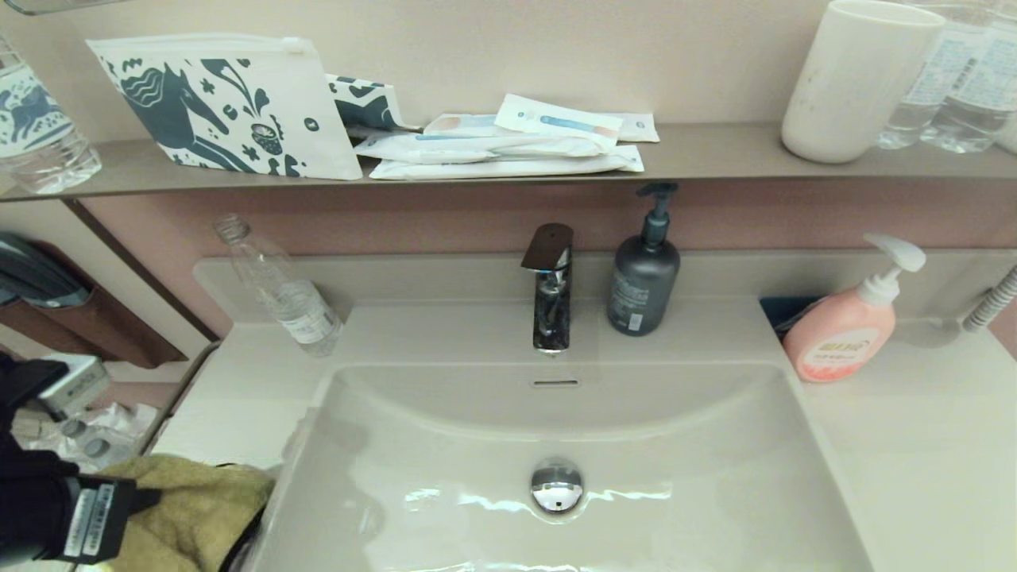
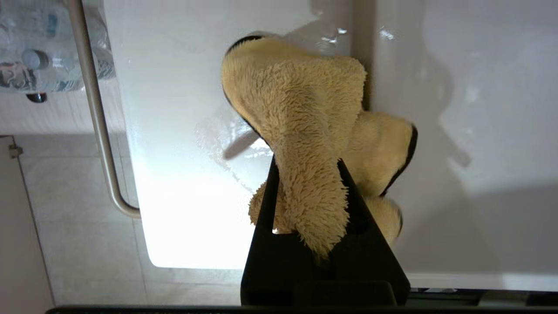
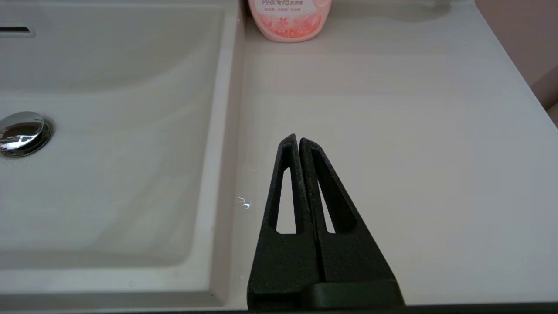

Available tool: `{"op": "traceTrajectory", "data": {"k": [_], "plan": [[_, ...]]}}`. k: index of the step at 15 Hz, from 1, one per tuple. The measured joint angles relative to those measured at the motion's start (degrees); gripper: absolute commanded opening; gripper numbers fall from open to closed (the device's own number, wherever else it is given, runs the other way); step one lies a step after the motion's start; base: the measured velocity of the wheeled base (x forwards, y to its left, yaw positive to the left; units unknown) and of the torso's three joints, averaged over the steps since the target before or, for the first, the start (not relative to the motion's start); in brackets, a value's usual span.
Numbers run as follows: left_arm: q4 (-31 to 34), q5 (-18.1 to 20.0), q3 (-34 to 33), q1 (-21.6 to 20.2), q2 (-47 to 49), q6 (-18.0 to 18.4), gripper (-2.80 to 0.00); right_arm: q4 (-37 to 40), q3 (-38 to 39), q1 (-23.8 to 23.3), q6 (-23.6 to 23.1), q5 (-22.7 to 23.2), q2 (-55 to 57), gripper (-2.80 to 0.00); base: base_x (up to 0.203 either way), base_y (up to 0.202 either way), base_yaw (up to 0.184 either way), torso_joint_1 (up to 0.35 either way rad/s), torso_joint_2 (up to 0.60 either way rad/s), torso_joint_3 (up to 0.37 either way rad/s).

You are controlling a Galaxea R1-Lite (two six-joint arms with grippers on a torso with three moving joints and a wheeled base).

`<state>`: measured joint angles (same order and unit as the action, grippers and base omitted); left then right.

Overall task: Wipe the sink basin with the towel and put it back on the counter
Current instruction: Pick up the cloth

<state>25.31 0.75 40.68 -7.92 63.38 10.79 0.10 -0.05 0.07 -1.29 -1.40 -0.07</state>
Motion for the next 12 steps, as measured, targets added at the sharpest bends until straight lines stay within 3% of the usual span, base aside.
{"op": "traceTrajectory", "data": {"k": [4, 9, 12], "plan": [[3.37, -5.44, 2.15, 8.72, -2.44, -5.82, -2.80, 0.00, 0.00, 0.00, 0.00, 0.00, 0.00, -2.80, 0.000, 0.000, 0.000, 0.000, 0.00, 0.000], [7.41, -15.54, 2.98, 25.55, -3.18, -21.29, -2.80, 0.00, 0.00, 0.00, 0.00, 0.00, 0.00, -2.80, 0.000, 0.000, 0.000, 0.000, 0.00, 0.000], [7.87, -20.92, 3.48, 32.99, -0.59, -29.52, -2.80, 0.00, -0.02, 0.00, 0.00, 0.00, 0.00, -2.80, 0.000, 0.000, 0.000, 0.000, 0.00, 0.000]]}}
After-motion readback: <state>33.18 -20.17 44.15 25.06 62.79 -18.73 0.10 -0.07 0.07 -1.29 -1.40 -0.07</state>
